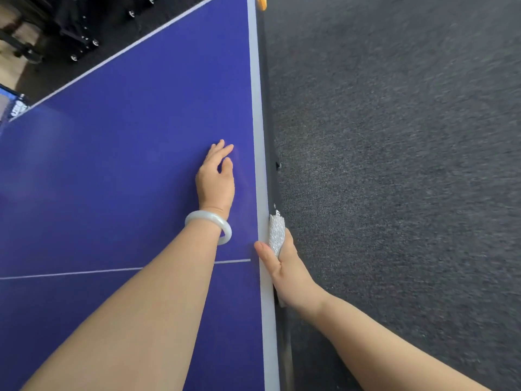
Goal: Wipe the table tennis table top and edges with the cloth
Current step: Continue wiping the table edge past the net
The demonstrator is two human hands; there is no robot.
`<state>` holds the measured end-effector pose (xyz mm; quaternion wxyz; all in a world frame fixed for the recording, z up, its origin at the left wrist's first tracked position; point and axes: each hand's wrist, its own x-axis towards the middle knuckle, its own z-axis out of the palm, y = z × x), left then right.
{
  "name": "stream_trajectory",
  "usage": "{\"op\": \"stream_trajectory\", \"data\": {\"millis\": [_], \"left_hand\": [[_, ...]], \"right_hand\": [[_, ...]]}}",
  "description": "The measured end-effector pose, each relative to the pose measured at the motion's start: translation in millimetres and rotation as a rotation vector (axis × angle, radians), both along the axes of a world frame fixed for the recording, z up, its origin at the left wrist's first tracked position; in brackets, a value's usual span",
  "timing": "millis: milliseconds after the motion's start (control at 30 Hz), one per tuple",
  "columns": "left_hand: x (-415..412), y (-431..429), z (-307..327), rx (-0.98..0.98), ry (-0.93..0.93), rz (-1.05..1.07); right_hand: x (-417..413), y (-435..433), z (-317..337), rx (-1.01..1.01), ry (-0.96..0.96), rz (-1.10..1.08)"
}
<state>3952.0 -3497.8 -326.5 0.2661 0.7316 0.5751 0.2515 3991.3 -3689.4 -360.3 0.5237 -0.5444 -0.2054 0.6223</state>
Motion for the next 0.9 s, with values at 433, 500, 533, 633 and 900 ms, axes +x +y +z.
{"op": "stream_trajectory", "data": {"millis": [433,500,533,633,900], "left_hand": [[-127,-221,-2,0.073,0.459,-0.222],[-124,-225,-4,0.083,0.501,-0.217],[-122,-226,-3,0.083,0.521,-0.210],[-120,-225,-2,0.084,0.524,-0.204],[-123,-222,-3,0.083,0.502,-0.203]], "right_hand": [[1,1,6,-0.103,0.005,0.013],[-4,-1,10,-0.117,-0.026,0.007],[-6,-6,14,-0.117,-0.021,0.008],[-9,-36,22,-0.037,0.087,-0.032],[-59,-127,13,-0.006,0.006,-0.020]]}}
